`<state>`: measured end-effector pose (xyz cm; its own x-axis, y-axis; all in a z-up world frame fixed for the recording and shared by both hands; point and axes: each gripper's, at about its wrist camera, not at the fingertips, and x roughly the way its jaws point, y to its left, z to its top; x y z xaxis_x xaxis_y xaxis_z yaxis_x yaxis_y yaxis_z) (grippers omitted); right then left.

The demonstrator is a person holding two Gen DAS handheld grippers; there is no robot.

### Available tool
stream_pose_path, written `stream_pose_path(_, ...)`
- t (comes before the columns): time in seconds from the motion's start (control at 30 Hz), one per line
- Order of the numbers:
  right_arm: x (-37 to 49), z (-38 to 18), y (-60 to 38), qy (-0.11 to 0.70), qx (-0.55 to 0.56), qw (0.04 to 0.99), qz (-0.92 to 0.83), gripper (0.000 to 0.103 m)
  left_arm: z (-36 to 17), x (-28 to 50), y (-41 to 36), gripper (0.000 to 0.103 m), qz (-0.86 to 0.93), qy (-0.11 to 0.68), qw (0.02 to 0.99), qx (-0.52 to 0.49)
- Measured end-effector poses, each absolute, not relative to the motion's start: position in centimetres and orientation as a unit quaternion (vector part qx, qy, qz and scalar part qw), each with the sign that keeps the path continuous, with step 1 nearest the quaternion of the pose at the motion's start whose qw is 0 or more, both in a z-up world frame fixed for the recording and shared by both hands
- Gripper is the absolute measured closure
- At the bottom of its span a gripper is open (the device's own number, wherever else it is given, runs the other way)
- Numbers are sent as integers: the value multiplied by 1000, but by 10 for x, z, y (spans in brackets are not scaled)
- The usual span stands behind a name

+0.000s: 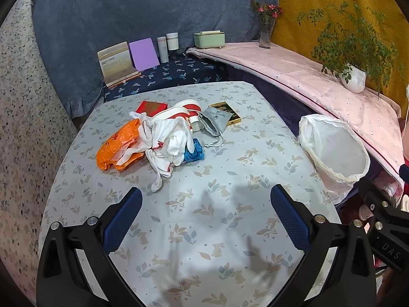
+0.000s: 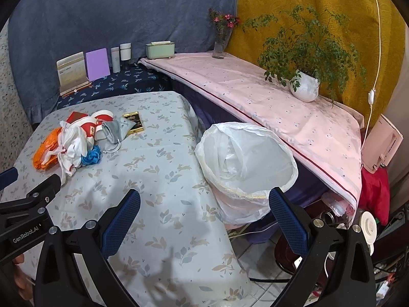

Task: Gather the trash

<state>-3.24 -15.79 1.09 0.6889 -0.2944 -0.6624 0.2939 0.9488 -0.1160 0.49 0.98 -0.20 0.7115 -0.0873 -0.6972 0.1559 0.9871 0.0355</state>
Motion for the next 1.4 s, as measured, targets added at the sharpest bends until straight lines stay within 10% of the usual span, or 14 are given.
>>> stream_pose_path(1.4,132,-28,-13,387,-22,921,-28,17,-71,150,202,7,8,417,909,-2)
